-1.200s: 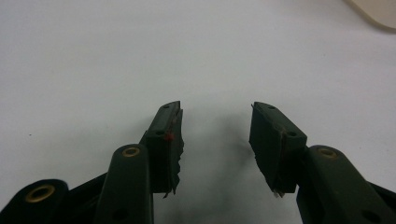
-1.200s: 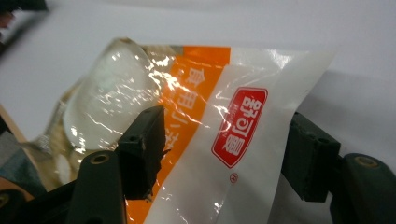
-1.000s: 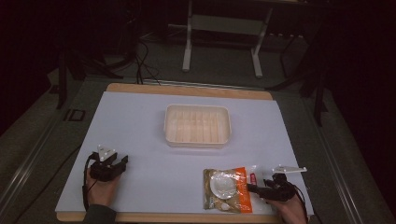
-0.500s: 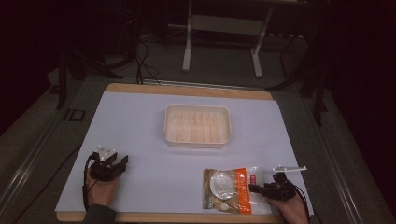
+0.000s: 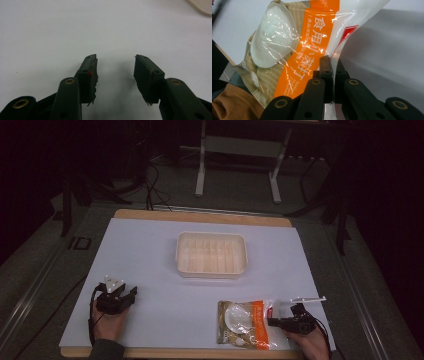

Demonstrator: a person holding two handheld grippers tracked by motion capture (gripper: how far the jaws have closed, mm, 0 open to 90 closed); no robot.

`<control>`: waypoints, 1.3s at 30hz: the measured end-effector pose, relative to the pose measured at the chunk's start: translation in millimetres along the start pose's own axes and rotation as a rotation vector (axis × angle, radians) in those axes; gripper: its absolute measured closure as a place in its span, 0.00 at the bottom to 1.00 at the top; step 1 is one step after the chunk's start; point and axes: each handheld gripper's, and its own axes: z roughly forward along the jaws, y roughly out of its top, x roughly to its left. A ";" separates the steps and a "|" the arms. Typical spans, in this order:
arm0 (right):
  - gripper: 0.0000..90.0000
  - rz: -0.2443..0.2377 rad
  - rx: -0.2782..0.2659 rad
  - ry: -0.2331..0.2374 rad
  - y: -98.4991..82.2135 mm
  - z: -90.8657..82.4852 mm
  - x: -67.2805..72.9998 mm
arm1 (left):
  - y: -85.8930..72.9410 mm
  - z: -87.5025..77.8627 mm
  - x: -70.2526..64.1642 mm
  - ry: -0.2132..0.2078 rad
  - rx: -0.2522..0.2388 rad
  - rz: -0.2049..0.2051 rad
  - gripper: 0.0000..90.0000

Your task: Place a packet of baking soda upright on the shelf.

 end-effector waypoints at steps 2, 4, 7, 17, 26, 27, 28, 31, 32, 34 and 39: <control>1.00 -0.004 -0.004 0.005 0.5 -1.6 0.1 | 0.0 0.0 0.0 0.000 0.000 -0.002 0.59; 1.00 -0.005 -0.008 0.007 0.9 -2.2 0.3 | 0.0 -0.1 0.1 0.000 0.000 -0.001 0.59; 1.00 -0.010 -0.021 0.014 2.1 -4.7 1.1 | -0.1 -0.3 -0.1 0.000 -0.005 -0.003 0.59; 1.00 -0.034 -0.044 0.038 8.5 -10.9 4.4 | -0.3 -0.4 -1.4 0.009 -0.009 0.002 0.59; 1.00 -0.051 -0.050 0.072 15.9 -18.7 9.4 | -0.5 -1.1 -1.4 0.013 -0.011 0.004 0.59; 1.00 -0.051 -0.050 0.072 15.9 -18.7 9.4 | -0.5 -1.1 -1.4 0.013 -0.011 0.004 0.59; 1.00 -0.053 -0.052 0.076 16.7 -19.7 10.7 | -0.5 -1.1 -1.4 0.013 -0.011 0.004 0.59; 1.00 -0.052 -0.058 0.087 20.6 -23.1 14.9 | -0.5 -1.0 -1.7 0.014 -0.011 0.006 0.59; 1.00 -0.050 -0.059 0.094 21.6 -23.9 15.4 | -0.5 -1.1 -1.7 0.015 -0.012 0.006 0.59; 1.00 -0.049 -0.062 0.102 23.6 -25.1 17.0 | -0.5 -1.1 -1.7 0.015 -0.012 0.006 0.59; 1.00 -0.060 -0.075 0.130 27.8 -29.2 21.5 | -0.6 -1.0 -2.0 0.016 -0.012 0.006 0.59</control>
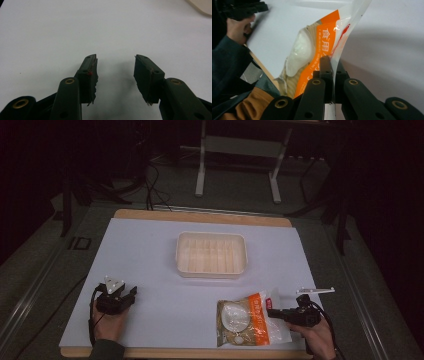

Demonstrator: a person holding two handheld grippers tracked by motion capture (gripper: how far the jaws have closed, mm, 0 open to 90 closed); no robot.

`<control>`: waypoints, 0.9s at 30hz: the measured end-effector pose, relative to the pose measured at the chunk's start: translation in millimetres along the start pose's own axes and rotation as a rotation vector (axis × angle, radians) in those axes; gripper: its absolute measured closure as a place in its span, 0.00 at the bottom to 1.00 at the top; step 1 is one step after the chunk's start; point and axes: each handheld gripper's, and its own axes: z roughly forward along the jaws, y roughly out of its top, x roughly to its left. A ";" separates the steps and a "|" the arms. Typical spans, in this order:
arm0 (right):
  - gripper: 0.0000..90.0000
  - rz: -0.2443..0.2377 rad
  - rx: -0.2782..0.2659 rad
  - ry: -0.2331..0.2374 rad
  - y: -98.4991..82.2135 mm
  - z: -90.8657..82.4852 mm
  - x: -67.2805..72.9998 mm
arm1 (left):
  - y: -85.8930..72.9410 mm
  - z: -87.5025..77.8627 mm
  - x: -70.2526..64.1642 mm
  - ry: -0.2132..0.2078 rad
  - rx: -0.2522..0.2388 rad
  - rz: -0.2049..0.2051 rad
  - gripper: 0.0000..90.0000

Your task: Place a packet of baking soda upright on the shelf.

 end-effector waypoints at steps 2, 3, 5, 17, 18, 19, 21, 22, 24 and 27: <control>1.00 -0.010 -0.007 0.021 3.9 -2.4 5.1 | 0.0 0.0 -0.3 0.002 -0.001 0.000 0.59; 1.00 -0.015 -0.011 0.026 4.9 -2.7 6.2 | 0.0 0.0 -0.3 0.002 -0.002 0.000 0.59; 1.00 -0.020 -0.013 0.034 7.3 -3.1 8.3 | -0.1 -0.1 -0.4 0.003 -0.004 0.000 0.59; 1.00 -0.055 -0.027 0.077 20.7 -3.4 23.4 | -0.1 -0.2 -0.3 0.003 -0.004 0.000 0.59; 1.00 -0.061 -0.029 0.079 21.8 -3.5 24.6 | -0.1 -0.2 -0.2 0.002 -0.004 0.001 0.59; 1.00 -0.066 -0.028 0.081 23.0 -3.5 26.1 | -0.1 -0.2 -0.2 0.003 -0.004 0.001 0.59; 1.00 -0.071 -0.030 0.081 25.4 -3.0 28.5 | -0.1 -0.2 -0.3 0.003 -0.004 0.000 0.59; 1.00 -0.073 -0.030 0.084 26.6 -2.7 29.4 | -0.1 -0.2 -0.4 0.003 -0.005 0.000 0.59; 1.00 -0.077 -0.032 0.090 28.8 -2.1 31.1 | -0.1 -0.3 -0.2 0.003 -0.005 0.001 0.59; 1.00 -0.086 -0.035 0.097 32.2 -1.3 34.4 | -0.1 -0.3 -0.3 0.003 -0.006 0.001 0.59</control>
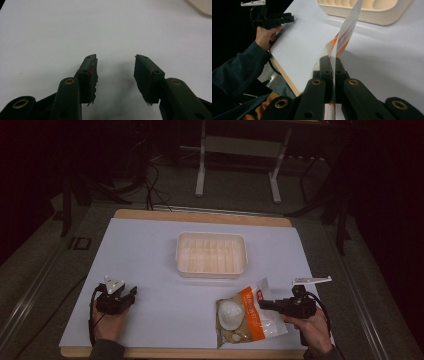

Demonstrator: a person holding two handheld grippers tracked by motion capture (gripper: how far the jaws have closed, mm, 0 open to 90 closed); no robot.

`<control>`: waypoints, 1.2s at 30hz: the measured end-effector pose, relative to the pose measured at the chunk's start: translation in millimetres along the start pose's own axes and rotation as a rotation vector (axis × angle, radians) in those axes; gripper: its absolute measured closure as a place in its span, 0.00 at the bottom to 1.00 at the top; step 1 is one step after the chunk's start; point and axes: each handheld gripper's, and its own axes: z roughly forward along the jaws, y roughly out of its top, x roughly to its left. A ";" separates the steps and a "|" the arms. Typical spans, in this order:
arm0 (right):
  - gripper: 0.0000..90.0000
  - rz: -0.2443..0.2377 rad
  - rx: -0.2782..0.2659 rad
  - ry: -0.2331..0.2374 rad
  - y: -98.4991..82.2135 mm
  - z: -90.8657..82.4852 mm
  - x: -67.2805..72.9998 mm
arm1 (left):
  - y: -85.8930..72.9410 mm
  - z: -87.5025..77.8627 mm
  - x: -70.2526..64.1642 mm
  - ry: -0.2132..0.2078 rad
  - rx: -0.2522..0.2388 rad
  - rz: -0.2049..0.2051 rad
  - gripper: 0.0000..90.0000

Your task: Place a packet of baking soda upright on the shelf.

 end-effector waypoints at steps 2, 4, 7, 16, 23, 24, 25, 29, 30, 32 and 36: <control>1.00 -0.005 -0.001 0.005 2.6 0.8 2.3 | 0.0 0.0 0.0 0.000 0.000 0.000 0.59; 1.00 -0.009 -0.002 0.011 5.1 1.7 4.4 | 0.0 0.0 0.1 0.000 0.000 0.000 0.59; 1.00 -0.014 -0.004 0.027 8.5 3.3 7.7 | 0.0 0.0 0.0 0.000 -0.001 0.000 0.59; 1.00 -0.033 -0.006 0.064 18.1 9.5 19.4 | 0.0 -0.1 0.1 -0.001 -0.001 0.000 0.59; 1.00 -0.056 -0.010 0.097 25.5 16.6 30.3 | -0.1 -0.4 -0.1 0.002 -0.005 -0.002 0.59; 1.00 -0.061 -0.008 0.101 27.8 18.7 33.6 | -0.2 -0.5 0.1 0.002 -0.006 -0.002 0.59; 1.00 -0.061 -0.006 0.103 28.5 19.2 34.3 | -0.2 -0.6 0.2 0.002 -0.006 -0.003 0.59; 1.00 -0.058 -0.012 0.123 30.1 21.7 36.8 | -0.3 -0.8 0.3 0.004 -0.008 -0.004 0.59; 1.00 -0.058 -0.016 0.135 30.7 23.0 38.7 | -0.3 -0.9 0.5 0.005 -0.010 -0.011 0.59; 1.00 -0.053 -0.017 0.145 31.6 24.3 40.6 | -0.4 -1.1 0.7 0.006 -0.012 -0.015 0.59; 1.00 -0.055 -0.019 0.164 33.6 26.1 43.8 | -0.4 -1.0 0.5 0.007 -0.014 -0.016 0.59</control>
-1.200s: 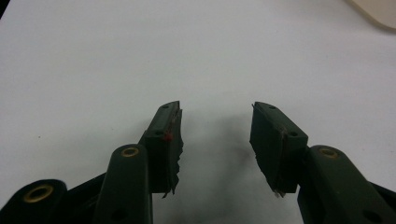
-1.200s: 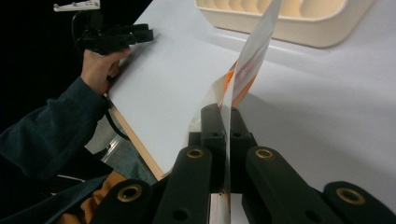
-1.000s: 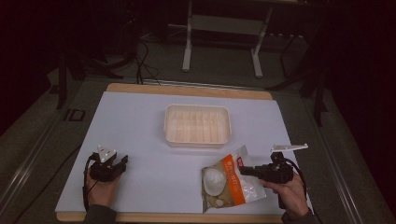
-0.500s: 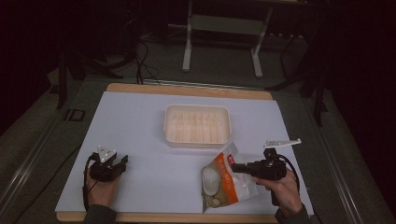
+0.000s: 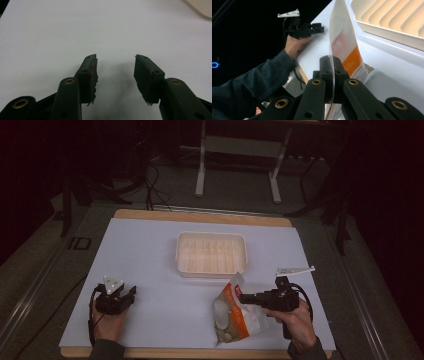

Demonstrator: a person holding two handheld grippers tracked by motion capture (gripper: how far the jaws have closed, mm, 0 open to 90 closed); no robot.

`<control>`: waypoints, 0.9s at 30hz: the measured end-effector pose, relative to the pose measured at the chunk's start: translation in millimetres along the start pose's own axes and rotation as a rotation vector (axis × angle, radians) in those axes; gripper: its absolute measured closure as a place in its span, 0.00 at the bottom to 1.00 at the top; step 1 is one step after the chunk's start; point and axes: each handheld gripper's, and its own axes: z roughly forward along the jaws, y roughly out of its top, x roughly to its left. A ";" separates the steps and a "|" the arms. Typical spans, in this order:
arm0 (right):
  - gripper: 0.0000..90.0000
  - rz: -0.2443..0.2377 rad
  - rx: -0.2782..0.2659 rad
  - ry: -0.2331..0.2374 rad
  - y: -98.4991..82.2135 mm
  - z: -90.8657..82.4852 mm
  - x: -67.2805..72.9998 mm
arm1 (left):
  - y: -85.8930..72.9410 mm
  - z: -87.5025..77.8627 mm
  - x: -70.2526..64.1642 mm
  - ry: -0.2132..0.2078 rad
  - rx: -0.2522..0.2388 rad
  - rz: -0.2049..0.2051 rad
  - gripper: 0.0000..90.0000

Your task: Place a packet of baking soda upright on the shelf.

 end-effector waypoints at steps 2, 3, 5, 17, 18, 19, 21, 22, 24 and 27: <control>1.00 -0.007 -0.003 0.011 1.2 1.0 1.8 | 0.0 0.0 -0.3 0.002 -0.001 0.002 0.59; 1.00 -0.007 -0.003 0.011 1.2 1.0 1.8 | 0.0 0.0 -0.3 0.002 0.000 0.004 0.59; 1.00 -0.015 -0.006 0.025 3.1 2.2 4.2 | 0.1 0.0 -0.3 0.004 0.001 0.007 0.59; 1.00 -0.013 -0.022 0.030 10.8 5.0 8.6 | 0.1 -0.4 -0.4 0.003 -0.005 0.005 0.59; 1.00 -0.012 -0.032 0.033 12.1 4.5 8.5 | 0.1 -0.5 -0.4 0.004 -0.006 0.005 0.59; 1.00 -0.012 -0.032 0.033 12.1 4.5 8.5 | 0.1 -0.5 -0.4 0.004 -0.006 0.005 0.59; 1.00 -0.014 -0.043 0.031 13.8 4.0 8.6 | 0.1 -0.6 -0.2 0.003 -0.008 0.004 0.59; 1.00 -0.014 -0.047 0.031 14.4 3.9 8.7 | 0.1 -0.6 -0.2 0.002 -0.008 0.004 0.59; 1.00 -0.012 -0.052 0.029 15.5 3.9 8.9 | 0.1 -0.6 -0.3 0.001 -0.009 0.004 0.59; 1.00 -0.010 -0.057 0.033 16.8 4.0 9.2 | 0.1 -0.6 -0.2 -0.002 -0.008 0.005 0.59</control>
